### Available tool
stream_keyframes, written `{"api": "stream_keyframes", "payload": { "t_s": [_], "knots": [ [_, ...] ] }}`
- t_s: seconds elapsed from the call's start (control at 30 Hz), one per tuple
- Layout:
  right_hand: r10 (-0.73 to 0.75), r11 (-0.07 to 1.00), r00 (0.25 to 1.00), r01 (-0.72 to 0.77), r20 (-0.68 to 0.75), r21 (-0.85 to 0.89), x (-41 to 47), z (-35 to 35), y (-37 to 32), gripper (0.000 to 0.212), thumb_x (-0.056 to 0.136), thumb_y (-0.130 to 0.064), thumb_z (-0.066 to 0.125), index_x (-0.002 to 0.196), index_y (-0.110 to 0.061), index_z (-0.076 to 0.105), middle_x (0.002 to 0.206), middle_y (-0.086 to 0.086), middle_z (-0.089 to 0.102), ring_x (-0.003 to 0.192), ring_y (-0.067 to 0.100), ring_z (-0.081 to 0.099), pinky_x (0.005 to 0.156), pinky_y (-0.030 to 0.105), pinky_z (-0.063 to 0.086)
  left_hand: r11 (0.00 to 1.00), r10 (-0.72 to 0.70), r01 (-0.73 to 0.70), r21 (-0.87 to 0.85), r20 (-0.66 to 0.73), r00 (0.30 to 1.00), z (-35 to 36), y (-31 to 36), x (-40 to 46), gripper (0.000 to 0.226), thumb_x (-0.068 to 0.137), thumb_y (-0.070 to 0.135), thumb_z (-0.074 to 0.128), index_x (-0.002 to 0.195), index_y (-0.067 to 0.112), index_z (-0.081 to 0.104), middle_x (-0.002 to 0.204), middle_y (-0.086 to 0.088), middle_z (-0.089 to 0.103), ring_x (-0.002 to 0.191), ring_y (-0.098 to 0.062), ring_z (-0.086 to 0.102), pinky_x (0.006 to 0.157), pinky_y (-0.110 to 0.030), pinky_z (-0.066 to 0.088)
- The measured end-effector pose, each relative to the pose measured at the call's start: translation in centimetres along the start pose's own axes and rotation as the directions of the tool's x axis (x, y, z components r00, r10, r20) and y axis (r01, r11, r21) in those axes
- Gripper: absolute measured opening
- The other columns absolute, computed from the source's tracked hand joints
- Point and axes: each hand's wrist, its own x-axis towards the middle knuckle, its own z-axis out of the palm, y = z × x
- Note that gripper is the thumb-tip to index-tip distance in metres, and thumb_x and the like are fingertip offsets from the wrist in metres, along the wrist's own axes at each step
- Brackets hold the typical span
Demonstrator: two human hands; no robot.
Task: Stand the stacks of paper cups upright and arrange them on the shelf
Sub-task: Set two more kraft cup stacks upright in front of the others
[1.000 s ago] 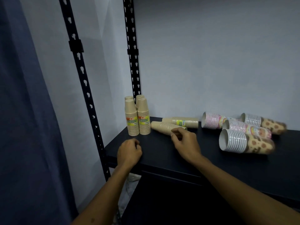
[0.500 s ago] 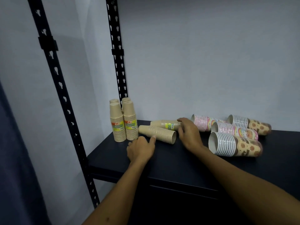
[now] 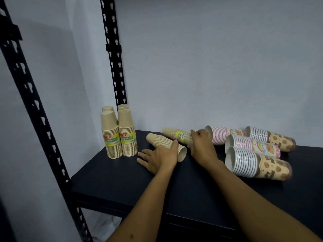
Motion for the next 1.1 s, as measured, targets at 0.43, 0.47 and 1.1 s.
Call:
{"api": "stream_keyframes", "payload": {
  "t_s": [0.43,0.47,1.1],
  "knots": [
    [0.373,0.547,0.928,-0.241,0.024,0.802,-1.2,-1.6,-1.2,0.028,0.091,-0.011,0.059,0.119,-0.009,0.060,0.101,0.005,0.068,0.095,0.019,0.064,0.084,0.032,0.052,0.880,0.226,-0.244,-0.408,-0.091,0.970,-0.7,0.3,-0.8,0.050,0.086,0.037,0.060,0.131,0.019,0.046,0.118,-0.006,0.061,0.104,-0.026,0.059,0.075,-0.031,0.045],
    [0.359,0.538,0.932,-0.247,0.046,0.806,-1.3,-1.5,-1.2,0.031,0.091,-0.009,0.059,0.122,-0.009,0.058,0.103,0.004,0.067,0.097,0.020,0.064,0.083,0.030,0.050,0.846,0.247,-0.276,-0.456,-0.123,0.961,-0.7,0.2,-0.8,0.055,0.086,0.033,0.063,0.135,0.020,0.043,0.120,-0.006,0.061,0.105,-0.025,0.059,0.079,-0.031,0.046],
    [0.150,0.738,0.986,-0.161,0.073,0.656,-1.7,-1.4,-1.2,0.038,0.088,-0.010,0.063,0.125,-0.014,0.053,0.111,-0.003,0.062,0.102,0.013,0.059,0.091,0.029,0.047,0.774,0.404,-0.450,-0.445,-0.201,0.892,-0.1,-1.6,1.6,0.065,0.068,0.015,0.083,0.117,0.018,0.040,0.115,-0.002,0.052,0.103,-0.018,0.054,0.083,-0.032,0.047]
  ]
}}
